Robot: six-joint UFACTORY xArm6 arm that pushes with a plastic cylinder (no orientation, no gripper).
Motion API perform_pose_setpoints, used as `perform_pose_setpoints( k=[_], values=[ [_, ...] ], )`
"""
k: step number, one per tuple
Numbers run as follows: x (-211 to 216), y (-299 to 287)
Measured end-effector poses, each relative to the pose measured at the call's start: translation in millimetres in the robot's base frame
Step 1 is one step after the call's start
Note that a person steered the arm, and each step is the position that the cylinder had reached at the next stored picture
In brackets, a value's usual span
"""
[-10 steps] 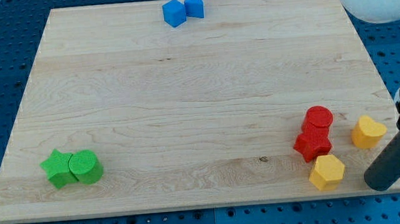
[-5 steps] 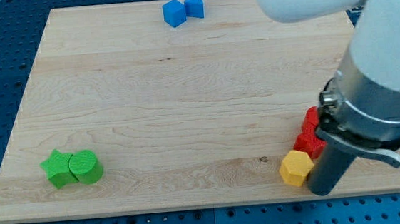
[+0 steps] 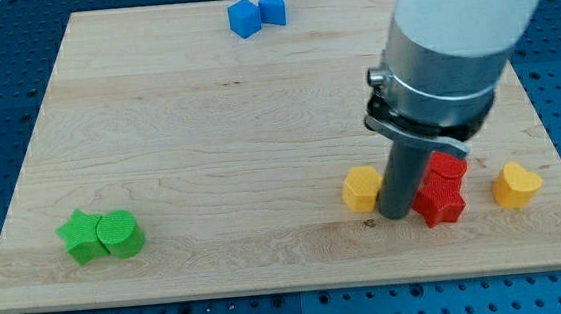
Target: Move the yellow hexagon towards the left center
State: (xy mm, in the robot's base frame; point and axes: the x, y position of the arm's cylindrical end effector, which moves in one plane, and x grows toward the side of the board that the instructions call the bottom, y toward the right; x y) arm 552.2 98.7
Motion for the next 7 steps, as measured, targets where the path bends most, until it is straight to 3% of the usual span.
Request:
perform_pose_setpoints(
  k=[3,7],
  values=[
    [-57,-72],
    [-81,-173]
  ],
)
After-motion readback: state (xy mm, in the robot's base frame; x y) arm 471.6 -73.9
